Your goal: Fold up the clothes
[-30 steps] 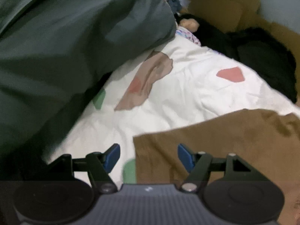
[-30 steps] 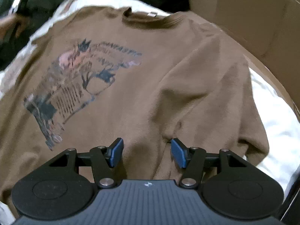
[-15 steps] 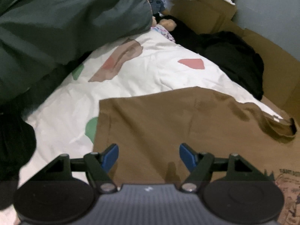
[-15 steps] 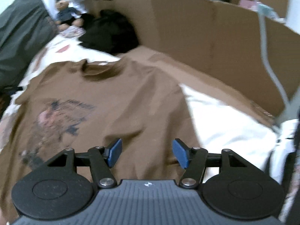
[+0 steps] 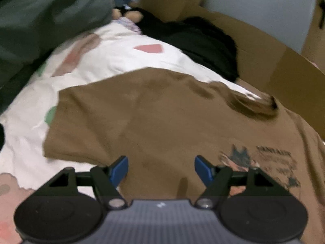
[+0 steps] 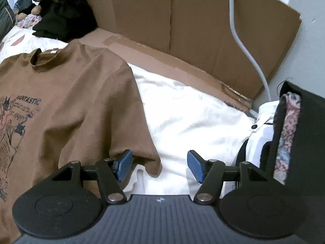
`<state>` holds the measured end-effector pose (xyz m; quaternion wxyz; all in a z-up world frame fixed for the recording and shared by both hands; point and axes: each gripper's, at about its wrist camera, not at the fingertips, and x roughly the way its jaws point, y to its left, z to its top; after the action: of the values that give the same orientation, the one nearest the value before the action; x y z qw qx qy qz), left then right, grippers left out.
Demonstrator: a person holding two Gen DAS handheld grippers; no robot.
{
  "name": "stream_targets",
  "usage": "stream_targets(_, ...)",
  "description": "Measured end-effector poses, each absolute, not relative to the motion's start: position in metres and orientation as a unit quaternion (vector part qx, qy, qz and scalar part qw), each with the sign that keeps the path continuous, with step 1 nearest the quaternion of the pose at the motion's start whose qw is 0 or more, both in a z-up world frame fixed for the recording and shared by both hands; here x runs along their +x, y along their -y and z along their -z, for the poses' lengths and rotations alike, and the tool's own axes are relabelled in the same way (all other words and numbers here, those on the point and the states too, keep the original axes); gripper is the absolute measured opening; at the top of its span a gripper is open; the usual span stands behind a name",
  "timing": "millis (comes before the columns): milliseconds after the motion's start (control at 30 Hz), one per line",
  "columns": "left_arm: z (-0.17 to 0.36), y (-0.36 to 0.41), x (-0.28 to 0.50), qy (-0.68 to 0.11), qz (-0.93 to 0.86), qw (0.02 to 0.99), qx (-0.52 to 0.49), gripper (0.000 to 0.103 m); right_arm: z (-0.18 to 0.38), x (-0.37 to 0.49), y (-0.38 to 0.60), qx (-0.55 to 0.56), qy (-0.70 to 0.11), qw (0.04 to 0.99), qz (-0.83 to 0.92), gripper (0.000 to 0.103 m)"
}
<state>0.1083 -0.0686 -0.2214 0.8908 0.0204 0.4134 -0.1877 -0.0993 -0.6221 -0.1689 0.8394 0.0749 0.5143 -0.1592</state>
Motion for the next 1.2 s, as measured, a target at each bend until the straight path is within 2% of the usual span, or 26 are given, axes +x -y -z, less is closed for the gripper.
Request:
stream_targets(233, 0.219, 0.094, 0.095, -0.422, 0.249, 0.872, 0.019, 0.076, 0.188, -0.089, 0.618, 0.072, -0.522, 0.840, 0.128, 0.063)
stream_targets(300, 0.221, 0.099, 0.092, -0.425, 0.258, 0.868, 0.012, 0.077, 0.191, -0.088, 0.617, 0.076, -0.523, 0.840, 0.123, 0.053)
stream_targets(333, 0.222, 0.100, 0.090, -0.427, 0.261, 0.866, 0.011, 0.077, 0.194, -0.088, 0.617, 0.076, -0.524, 0.840, 0.116, 0.043)
stream_targets(367, 0.223, 0.101, 0.089, -0.429, 0.264, 0.864, 0.010, 0.077, 0.195, -0.088, 0.617, 0.077, -0.525, 0.841, 0.111, 0.028)
stream_targets(433, 0.225, 0.103, 0.087, -0.433, 0.268, 0.861, 0.014, 0.077, 0.191, -0.087, 0.615, 0.071, -0.525, 0.842, 0.103, 0.011)
stream_targets(467, 0.226, 0.104, 0.086, -0.435, 0.272, 0.858, 0.018, 0.077, 0.188, -0.087, 0.614, 0.063, -0.524, 0.843, 0.101, 0.008)
stream_targets(733, 0.228, 0.101, 0.084, -0.447, 0.275, 0.851, 0.010, 0.077, 0.132, -0.076, 0.622, -0.045, -0.509, 0.848, 0.143, 0.005)
stream_targets(900, 0.228, 0.102, 0.082, -0.450, 0.280, 0.848, 0.020, 0.078, 0.119, -0.072, 0.635, -0.112, -0.515, 0.827, 0.196, 0.005)
stream_targets(1067, 0.232, 0.100, 0.081, -0.456, 0.279, 0.845, 0.024, 0.078, 0.123, -0.066, 0.648, -0.088, -0.530, 0.812, 0.228, 0.006)
stream_targets(1200, 0.236, 0.099, 0.082, -0.462, 0.276, 0.843, 0.023, 0.078, 0.118, -0.065, 0.646, -0.052, -0.500, 0.840, 0.203, 0.009)
